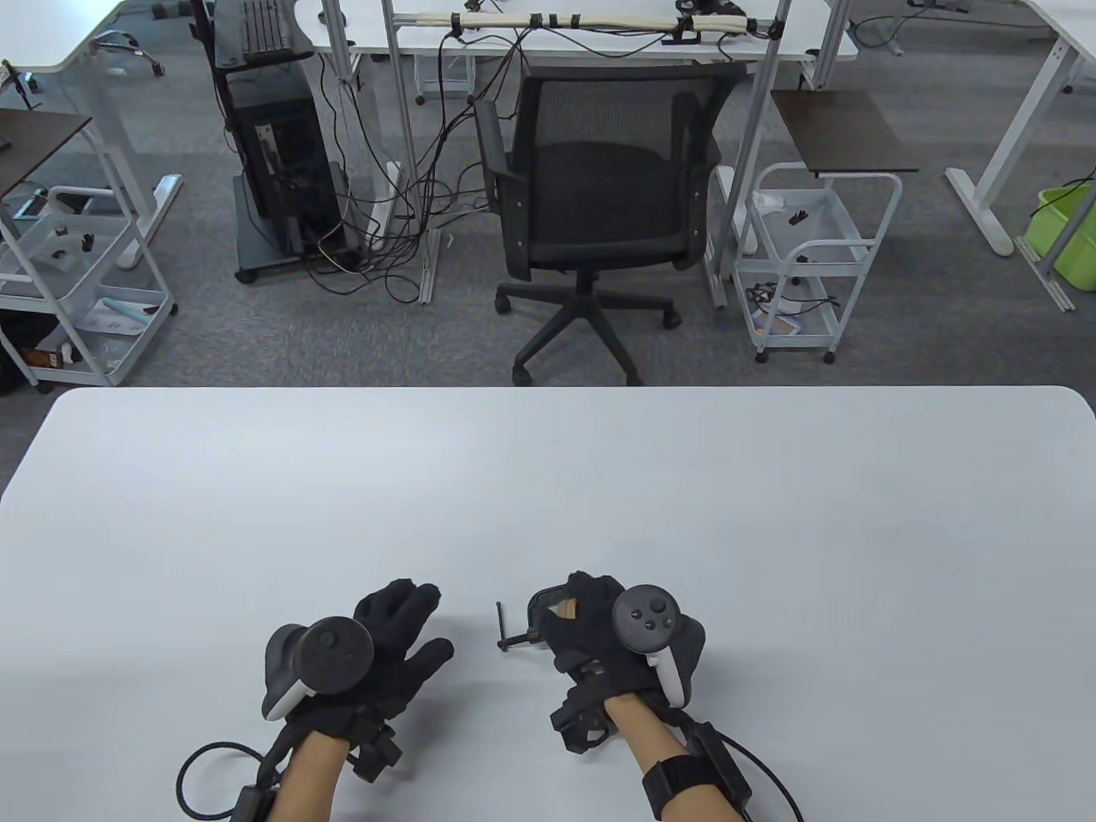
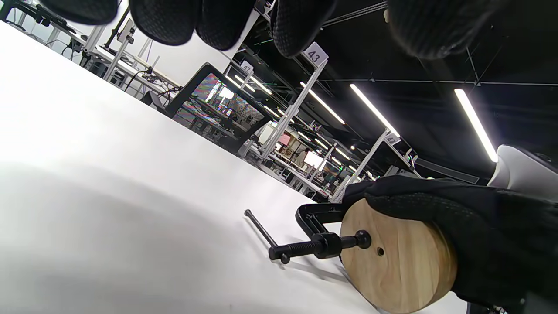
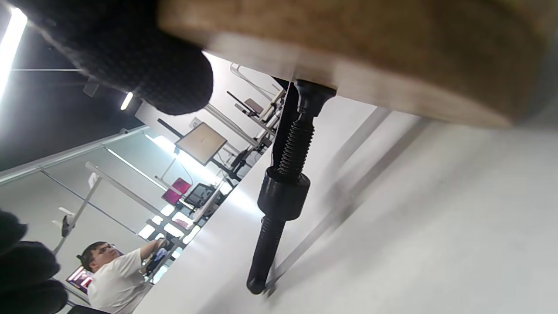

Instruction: Screw the clamp shut

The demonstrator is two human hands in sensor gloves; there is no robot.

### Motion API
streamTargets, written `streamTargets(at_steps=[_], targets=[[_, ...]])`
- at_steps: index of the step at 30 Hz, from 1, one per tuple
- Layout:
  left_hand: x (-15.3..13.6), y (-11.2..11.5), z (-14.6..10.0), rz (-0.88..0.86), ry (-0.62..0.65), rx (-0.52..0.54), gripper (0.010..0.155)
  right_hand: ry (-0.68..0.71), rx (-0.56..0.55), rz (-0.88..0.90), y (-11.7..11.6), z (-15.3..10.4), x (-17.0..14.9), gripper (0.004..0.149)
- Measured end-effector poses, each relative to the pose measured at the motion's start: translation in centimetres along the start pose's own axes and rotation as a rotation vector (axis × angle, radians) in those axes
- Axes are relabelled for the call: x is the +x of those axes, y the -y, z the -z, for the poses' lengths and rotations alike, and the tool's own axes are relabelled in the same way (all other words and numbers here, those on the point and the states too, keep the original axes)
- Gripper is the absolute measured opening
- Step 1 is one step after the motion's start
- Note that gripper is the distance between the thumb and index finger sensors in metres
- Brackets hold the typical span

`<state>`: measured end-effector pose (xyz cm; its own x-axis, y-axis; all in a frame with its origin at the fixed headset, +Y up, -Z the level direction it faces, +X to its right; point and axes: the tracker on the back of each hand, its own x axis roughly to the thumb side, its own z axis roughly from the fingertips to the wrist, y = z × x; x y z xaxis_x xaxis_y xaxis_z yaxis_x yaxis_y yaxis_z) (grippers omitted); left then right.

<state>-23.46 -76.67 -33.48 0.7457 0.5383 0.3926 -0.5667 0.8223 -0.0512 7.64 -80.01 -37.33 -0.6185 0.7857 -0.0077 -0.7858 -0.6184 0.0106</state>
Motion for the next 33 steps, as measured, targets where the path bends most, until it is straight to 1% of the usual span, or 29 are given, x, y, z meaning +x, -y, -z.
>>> streamTargets(at_steps=[4, 7, 11, 14, 21, 26, 27, 30, 33], targets=[[0.0, 0.0, 0.0, -0.004, -0.006, 0.001, 0.079, -0.023, -0.002, -0.023, -0.2, 0.6, 0.1, 0.078], [0.0, 0.0, -0.1, -0.002, -0.01, -0.003, 0.079, -0.046, 0.018, -0.034, -0.3, 1.0, 0.3, 0.078], [-0.1, 0.1, -0.1, 0.038, -0.061, 0.018, 0.08, -0.084, 0.109, -0.013, -0.1, 1.8, 0.4, 0.078], [-0.2, 0.2, 0.0, 0.045, -0.072, 0.001, 0.08, -0.107, 0.116, -0.001, 0.0, 2.3, 0.4, 0.077], [-0.3, 0.2, -0.1, 0.033, -0.074, 0.001, 0.08, -0.09, 0.137, 0.113, 0.7, 2.4, -0.3, 0.077], [-0.3, 0.2, -0.1, 0.033, -0.077, -0.01, 0.08, -0.034, 0.143, 0.151, 1.7, 1.8, -0.6, 0.079], [-0.4, 0.2, -0.1, 0.026, -0.076, -0.022, 0.08, 0.006, 0.138, 0.153, 2.2, 1.6, -0.6, 0.079], [-0.5, 0.5, -0.1, 0.021, -0.078, -0.039, 0.08, 0.094, 0.108, 0.088, 3.5, 0.8, -0.5, 0.079], [-0.5, 0.7, -0.1, 0.042, -0.077, -0.054, 0.08, 0.152, 0.078, 0.033, 5.0, -0.1, -0.7, 0.079]])
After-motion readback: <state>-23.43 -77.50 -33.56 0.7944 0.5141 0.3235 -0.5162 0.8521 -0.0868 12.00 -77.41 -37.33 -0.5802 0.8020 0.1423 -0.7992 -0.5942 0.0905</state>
